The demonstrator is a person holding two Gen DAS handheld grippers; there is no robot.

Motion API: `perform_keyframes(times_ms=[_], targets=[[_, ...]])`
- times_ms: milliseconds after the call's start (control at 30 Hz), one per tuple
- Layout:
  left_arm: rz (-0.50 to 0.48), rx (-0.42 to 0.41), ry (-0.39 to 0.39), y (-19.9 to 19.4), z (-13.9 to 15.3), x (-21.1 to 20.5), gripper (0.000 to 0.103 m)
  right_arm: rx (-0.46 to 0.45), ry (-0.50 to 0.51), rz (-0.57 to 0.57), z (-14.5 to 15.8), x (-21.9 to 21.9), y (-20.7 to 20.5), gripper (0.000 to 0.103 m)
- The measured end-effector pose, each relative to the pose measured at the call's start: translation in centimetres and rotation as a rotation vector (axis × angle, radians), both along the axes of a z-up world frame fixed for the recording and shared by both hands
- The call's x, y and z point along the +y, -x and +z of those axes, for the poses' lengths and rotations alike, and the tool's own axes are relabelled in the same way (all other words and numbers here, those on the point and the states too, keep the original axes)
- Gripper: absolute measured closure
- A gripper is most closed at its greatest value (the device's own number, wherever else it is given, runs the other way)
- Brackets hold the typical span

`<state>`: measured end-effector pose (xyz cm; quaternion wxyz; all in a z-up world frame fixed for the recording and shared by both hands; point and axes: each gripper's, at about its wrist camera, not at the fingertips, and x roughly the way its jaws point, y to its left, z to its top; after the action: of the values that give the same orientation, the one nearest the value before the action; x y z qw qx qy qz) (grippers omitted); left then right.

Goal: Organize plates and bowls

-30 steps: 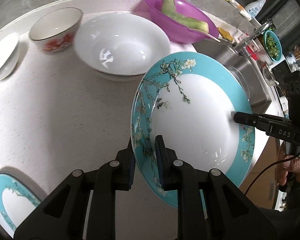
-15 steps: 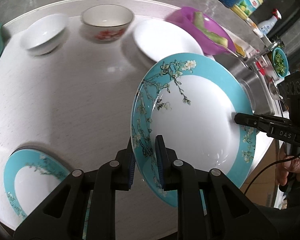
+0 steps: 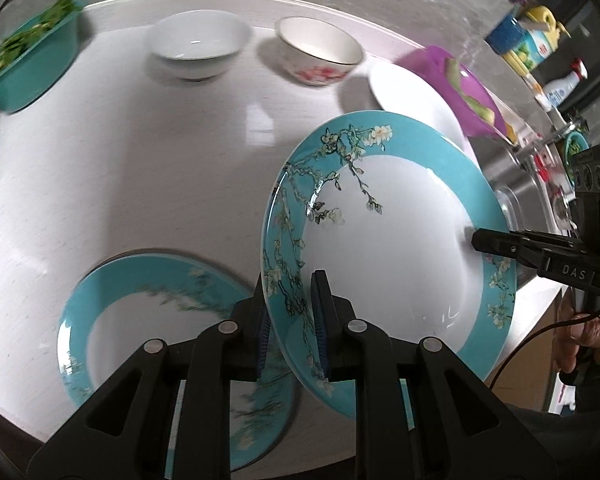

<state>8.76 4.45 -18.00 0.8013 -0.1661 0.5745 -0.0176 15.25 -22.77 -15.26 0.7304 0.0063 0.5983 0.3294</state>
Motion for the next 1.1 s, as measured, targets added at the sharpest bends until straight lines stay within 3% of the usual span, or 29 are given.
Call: perform_keyframes(times_ms=[333,700,1100], targets=[[0.092,0.013,-0.008,4.1,0.2,5.8,0.085,0.011,-0.004,0.101,-0.2,6.0,1.5,0.089],[0.171,0.03,-0.011,7.6,-0.2,9.3,0.085,0.024,-0.004,0.182,-0.8,10.5,2.7,0.089],[0.238,0.06,-0.021,11.4,-2.8,12.7,0.083,0.03,0.016,0.277,-2.3,15.0,4.9,0.089]])
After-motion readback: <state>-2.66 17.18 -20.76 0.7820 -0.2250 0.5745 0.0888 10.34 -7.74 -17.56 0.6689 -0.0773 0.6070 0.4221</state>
